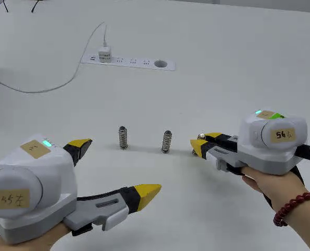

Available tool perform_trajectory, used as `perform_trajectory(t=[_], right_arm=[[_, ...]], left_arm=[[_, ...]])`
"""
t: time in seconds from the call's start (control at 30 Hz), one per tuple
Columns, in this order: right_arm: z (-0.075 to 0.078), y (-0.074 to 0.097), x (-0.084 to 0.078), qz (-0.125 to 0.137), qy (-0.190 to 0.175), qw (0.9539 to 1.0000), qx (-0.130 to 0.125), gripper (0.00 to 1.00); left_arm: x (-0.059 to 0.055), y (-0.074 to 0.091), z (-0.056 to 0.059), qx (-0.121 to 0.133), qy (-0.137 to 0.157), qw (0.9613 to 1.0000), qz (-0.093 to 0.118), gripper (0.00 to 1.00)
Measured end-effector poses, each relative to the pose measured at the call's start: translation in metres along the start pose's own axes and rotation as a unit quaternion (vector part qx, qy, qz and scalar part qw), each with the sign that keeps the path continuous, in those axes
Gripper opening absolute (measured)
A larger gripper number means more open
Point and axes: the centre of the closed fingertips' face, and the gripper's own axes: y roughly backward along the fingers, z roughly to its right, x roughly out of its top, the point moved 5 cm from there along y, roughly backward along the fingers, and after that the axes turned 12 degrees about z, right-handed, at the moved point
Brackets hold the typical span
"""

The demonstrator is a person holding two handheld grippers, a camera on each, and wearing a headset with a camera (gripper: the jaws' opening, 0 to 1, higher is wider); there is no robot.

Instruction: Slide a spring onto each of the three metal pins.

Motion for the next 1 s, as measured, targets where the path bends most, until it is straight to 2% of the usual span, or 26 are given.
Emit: perform_trajectory(t=[0.23,0.43,0.63,1.0], right_arm=[[0.000,0.001,-0.002,-0.005,0.002,1.0000,0.000,0.13],[0.000,0.003,-0.001,-0.001,-0.002,1.0000,-0.004,0.18],[0.000,0.009,0.007,0.005,-0.008,0.9999,-0.008,0.25],[-0.006,0.024,0.011,-0.003,-0.030,0.9995,-0.013,0.43]], left_arm=[[0.000,0.001,-0.002,0.004,0.005,1.0000,0.000,0.92],[0.000,0.002,-0.005,0.012,-0.002,0.9999,-0.004,0.90],[0.000,0.003,-0.008,0.018,-0.006,0.9998,-0.010,0.88],[0.004,0.002,-0.013,0.020,-0.015,0.9995,-0.018,0.86]])
